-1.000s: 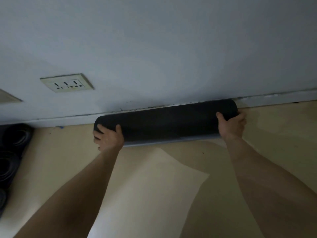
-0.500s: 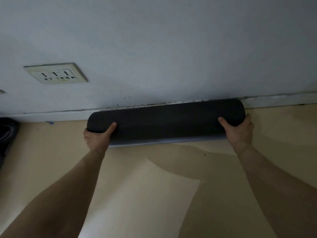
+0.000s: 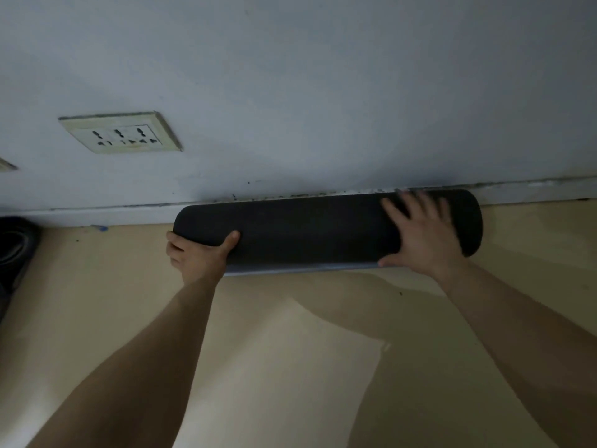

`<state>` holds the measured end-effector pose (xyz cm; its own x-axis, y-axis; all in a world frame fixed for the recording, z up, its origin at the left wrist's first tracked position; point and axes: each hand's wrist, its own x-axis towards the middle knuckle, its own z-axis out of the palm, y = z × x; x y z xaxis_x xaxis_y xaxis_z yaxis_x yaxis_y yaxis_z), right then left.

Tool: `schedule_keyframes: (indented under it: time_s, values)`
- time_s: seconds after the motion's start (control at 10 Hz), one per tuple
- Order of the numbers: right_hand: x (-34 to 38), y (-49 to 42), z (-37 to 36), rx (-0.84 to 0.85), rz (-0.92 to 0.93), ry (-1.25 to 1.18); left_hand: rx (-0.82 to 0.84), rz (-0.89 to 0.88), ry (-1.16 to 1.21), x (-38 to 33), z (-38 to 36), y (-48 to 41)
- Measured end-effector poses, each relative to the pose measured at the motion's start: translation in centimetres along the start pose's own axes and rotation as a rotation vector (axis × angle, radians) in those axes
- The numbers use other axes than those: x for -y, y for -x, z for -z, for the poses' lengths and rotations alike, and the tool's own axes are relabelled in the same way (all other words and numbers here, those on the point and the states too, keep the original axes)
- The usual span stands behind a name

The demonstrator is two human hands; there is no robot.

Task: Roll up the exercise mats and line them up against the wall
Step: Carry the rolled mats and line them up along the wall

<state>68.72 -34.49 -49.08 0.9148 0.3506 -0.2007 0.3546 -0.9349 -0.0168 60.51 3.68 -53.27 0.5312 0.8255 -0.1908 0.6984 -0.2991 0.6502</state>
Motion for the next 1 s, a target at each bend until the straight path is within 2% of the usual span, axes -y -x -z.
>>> schedule_keyframes:
  time_s: [0.1,0.2,0.3,0.4,0.5,0.6,0.7,0.8,0.9,1.0]
  values:
    - [3.1,-3.4,1.7,0.182,0.194,0.170,0.006,-0.003,0.040,1.1,0.3,0.3]
    - [4.4,-5.5,2.5,0.279,0.219,0.218,0.035,0.188,0.131,2.8,-0.4,2.1]
    - [4.5,-5.8,2.2,0.267,0.193,0.241,0.214,0.442,0.199,3.7,-3.4,4.8]
    - [4.5,-5.5,2.1,0.255,0.208,0.258,0.311,0.474,0.251,1.7,-6.3,8.0]
    - [4.3,-6.2,2.7,0.284,0.219,0.211,0.479,0.374,0.294,-1.1,-7.4,11.3]
    - [4.3,-6.9,3.1,0.311,0.221,0.206,0.530,0.395,0.365,-3.4,-8.5,13.4]
    - [4.5,-6.8,3.1,0.335,0.246,0.220,0.487,0.472,0.491,-4.0,-9.1,13.0]
    - [5.0,-6.4,3.3,0.394,0.258,0.203,0.464,0.598,0.792,-4.8,-8.9,13.6]
    - [5.0,-6.3,3.9,0.409,0.252,0.152,0.373,0.673,0.902,-5.7,-8.9,13.1]
    - [4.2,-6.4,4.2,0.346,0.215,0.104,0.216,0.813,0.948,-5.7,-8.8,12.5]
